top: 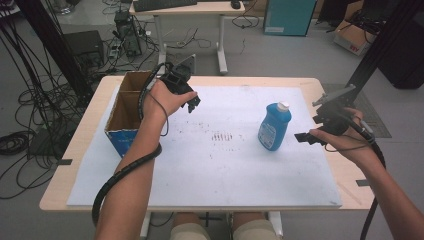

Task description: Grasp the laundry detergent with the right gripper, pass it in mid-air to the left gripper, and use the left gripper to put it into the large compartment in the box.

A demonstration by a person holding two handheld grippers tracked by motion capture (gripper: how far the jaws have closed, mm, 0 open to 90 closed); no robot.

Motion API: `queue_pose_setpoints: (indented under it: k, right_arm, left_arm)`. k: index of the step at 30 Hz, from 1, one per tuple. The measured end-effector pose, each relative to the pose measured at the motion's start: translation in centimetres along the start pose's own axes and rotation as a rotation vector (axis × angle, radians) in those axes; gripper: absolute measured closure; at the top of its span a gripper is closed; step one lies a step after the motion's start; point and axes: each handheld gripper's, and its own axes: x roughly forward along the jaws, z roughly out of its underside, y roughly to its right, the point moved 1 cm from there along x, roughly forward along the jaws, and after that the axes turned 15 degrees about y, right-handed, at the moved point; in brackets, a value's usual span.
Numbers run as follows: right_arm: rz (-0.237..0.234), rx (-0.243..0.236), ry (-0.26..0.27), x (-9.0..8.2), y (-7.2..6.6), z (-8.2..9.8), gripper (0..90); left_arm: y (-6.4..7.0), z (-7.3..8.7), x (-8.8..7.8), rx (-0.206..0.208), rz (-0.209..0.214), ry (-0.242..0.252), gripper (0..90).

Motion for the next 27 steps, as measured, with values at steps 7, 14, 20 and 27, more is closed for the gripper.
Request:
queue_pose_setpoints:
  k: [7, 14, 20, 27]
  right_arm:
    - [0.019, 0.017, 0.046, 1.6, -0.8, 1.1, 3.4]
    - [0.052, 0.011, 0.087, 3.7, -1.6, 2.4, 3.2]
    - [0.060, 0.050, 0.115, 5.4, -2.3, 3.2, 3.1]
    - [0.081, 0.068, 0.160, 6.7, -2.7, 3.5, 2.9]
  left_arm:
    - [0.0, 0.0, 0.2, 0.006, 0.001, -0.005, 5.2]
    - [-0.1, 0.0, 0.3, 0.009, -0.013, -0.008, 5.2]
    - [0.0, -0.1, 0.3, 0.013, -0.012, -0.014, 5.2]
    - [0.2, -0.3, 0.4, 0.017, -0.012, -0.013, 5.2]
